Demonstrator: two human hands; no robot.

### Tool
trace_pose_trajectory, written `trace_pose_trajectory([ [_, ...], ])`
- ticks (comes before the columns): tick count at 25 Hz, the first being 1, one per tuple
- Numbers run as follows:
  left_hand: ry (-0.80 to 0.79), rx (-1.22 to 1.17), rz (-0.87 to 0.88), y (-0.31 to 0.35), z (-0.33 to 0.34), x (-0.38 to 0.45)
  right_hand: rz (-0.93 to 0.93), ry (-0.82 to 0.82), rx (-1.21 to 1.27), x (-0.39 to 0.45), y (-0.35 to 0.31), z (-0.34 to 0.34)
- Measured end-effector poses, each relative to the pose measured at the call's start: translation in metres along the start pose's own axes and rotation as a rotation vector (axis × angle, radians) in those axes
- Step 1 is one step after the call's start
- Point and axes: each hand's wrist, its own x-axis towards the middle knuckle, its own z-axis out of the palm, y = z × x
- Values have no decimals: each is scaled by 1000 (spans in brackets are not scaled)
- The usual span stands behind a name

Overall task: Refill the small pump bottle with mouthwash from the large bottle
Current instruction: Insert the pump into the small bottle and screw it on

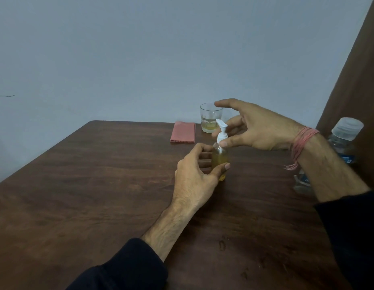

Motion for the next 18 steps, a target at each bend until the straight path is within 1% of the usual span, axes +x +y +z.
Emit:
trace_pose_trajectory([
  [1, 7, 7, 3, 0, 0, 0, -2, 6, 3, 1, 2, 0],
  [4, 32, 14, 21, 0, 0, -1, 41, 90, -11, 3, 6, 4],
  [6, 31, 14, 21, 0, 0, -2, 49, 93, 91, 2, 9, 4],
  [9, 22, 11, 13, 0, 1, -2, 4, 52, 264, 0, 16, 2],
  [12, 32, 1, -6, 1, 1, -2, 4, 49, 238, 1, 18, 4],
  [18, 41, 22, -7, 3, 3, -3, 64, 142, 145, 3, 15, 6],
])
